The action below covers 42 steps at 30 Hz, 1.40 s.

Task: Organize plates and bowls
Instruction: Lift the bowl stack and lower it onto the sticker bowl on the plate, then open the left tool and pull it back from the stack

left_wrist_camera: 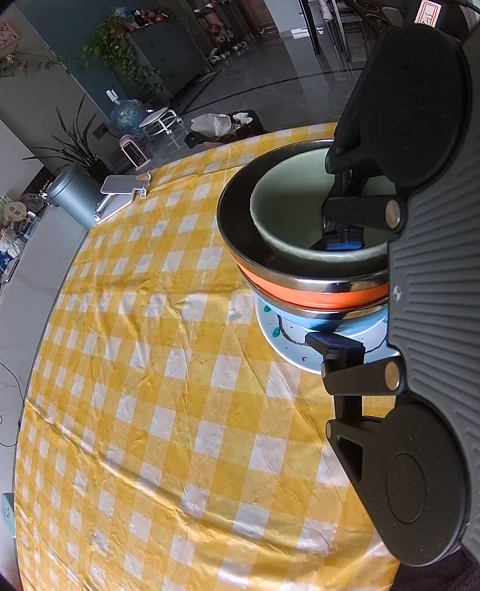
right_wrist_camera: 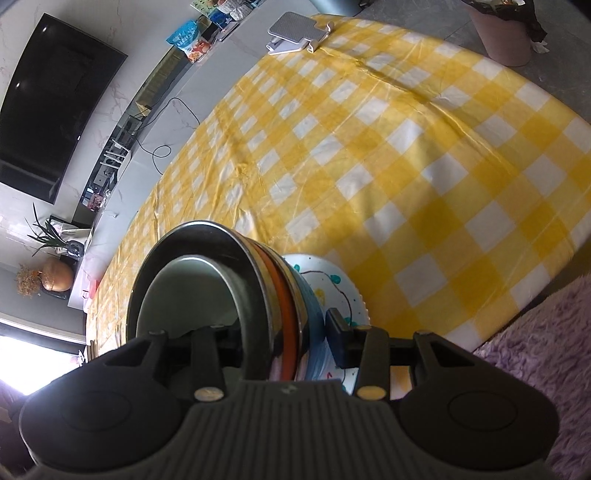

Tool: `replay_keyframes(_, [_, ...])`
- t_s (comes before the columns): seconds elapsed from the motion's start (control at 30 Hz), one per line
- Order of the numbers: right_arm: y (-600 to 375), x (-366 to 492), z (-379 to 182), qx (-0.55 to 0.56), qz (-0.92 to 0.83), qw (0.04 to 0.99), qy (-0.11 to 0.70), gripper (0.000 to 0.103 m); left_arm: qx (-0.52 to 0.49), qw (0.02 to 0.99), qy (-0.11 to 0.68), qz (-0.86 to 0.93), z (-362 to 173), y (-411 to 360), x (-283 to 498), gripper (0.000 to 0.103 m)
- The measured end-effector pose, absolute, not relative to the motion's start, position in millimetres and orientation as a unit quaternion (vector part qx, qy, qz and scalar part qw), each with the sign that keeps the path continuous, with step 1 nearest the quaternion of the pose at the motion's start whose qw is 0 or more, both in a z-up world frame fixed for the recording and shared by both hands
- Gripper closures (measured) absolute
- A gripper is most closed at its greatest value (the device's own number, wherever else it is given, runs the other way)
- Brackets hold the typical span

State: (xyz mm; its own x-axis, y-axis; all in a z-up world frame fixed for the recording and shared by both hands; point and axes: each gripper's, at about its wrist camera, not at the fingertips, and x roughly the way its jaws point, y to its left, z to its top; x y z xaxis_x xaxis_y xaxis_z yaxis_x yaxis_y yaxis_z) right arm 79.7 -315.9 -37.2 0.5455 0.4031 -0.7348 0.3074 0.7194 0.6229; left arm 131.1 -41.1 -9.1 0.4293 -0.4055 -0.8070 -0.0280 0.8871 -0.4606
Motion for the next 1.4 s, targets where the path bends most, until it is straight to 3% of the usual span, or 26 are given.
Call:
replay_keyframes(0.73, [-312, 83, -31, 0.366, 0.031, 0.807, 0.463, 0.052, -0.208, 0.824, 0.515, -0.112, -11, -36, 135, 0.058])
replay_keyframes(0.97, [-310, 80, -26, 0.355, 0.029, 0.813, 0.461, 0.041, -0.197, 0.834, 0.501, -0.119, -1, -38, 130, 0.044])
replay_keyframes(1.4, [-303, 53, 20, 0.298, 0.031, 0.860, 0.414, 0.034, -0.138, 0.885, 0.426, -0.129, 51, -36, 97, 0.038])
